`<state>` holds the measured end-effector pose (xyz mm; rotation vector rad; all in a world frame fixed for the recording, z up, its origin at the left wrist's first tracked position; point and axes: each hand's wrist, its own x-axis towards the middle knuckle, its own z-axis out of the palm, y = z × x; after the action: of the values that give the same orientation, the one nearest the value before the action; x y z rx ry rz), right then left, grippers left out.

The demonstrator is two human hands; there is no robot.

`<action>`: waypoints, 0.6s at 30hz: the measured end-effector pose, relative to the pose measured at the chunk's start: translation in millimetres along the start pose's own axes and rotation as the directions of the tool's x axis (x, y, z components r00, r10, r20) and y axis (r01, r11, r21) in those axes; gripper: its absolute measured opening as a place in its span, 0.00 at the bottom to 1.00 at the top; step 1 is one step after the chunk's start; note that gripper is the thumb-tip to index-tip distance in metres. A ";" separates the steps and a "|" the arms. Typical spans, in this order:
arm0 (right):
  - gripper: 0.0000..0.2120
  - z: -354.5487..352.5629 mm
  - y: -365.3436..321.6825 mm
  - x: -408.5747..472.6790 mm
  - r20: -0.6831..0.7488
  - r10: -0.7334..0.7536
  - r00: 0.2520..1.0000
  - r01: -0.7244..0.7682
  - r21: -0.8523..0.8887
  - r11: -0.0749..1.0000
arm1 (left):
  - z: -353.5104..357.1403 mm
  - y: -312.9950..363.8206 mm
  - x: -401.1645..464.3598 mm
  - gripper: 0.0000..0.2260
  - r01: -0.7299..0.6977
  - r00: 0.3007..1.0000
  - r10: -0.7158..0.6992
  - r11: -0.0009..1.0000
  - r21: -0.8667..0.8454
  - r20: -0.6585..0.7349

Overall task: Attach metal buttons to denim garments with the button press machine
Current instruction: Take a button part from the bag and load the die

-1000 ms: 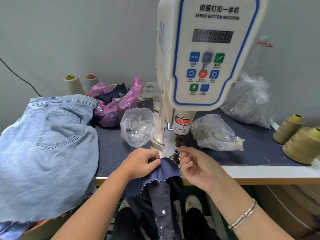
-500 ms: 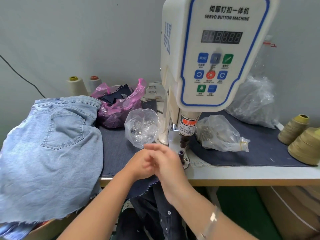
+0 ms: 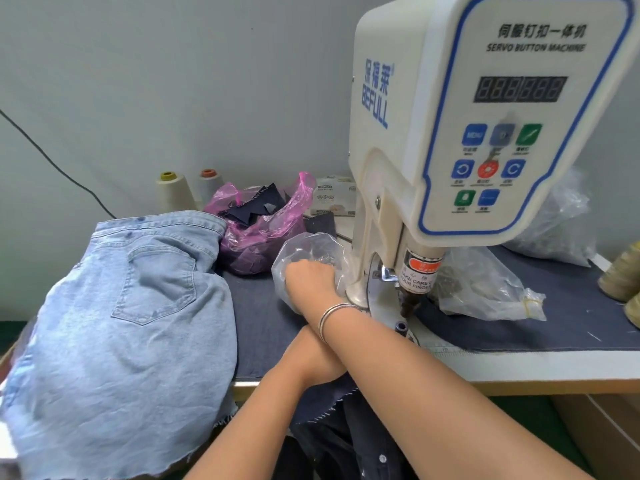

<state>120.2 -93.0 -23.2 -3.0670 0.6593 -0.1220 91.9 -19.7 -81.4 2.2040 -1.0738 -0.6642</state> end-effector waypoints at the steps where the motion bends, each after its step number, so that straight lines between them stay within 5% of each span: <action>1: 0.16 3.0 -2.0 2.9 -0.004 -0.022 1.000 0.022 -0.037 0.999 | 1.7 -4.4 5.6 0.08 0.036 0.999 -0.035 0.999 -0.013 0.012; 4: 0.15 8.8 -5.8 6.5 -0.047 -0.070 0.996 0.065 -0.086 0.994 | 0.3 -10.8 8.5 0.06 0.070 0.997 -0.075 0.988 0.140 0.028; 6: 0.15 9.3 -4.9 7.7 -0.064 -0.069 0.996 0.065 -0.072 0.995 | 3.1 -13.5 12.3 0.15 0.149 0.989 -0.149 0.989 0.016 0.016; 11: 0.14 8.5 -4.2 5.0 -0.090 -0.082 0.993 0.074 -0.083 0.994 | 5.9 -15.2 7.7 0.14 0.110 0.994 -0.111 0.990 -0.091 -0.008; 18: 0.18 12.5 -2.8 2.0 -0.096 -0.062 0.993 0.054 -0.087 0.995 | 2.7 -6.9 2.7 0.18 0.160 0.986 -0.165 0.980 0.119 0.036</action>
<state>124.1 -91.5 -35.5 -3.1803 0.5937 -0.2532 95.2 -19.2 -88.5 2.4070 -0.9840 -0.7423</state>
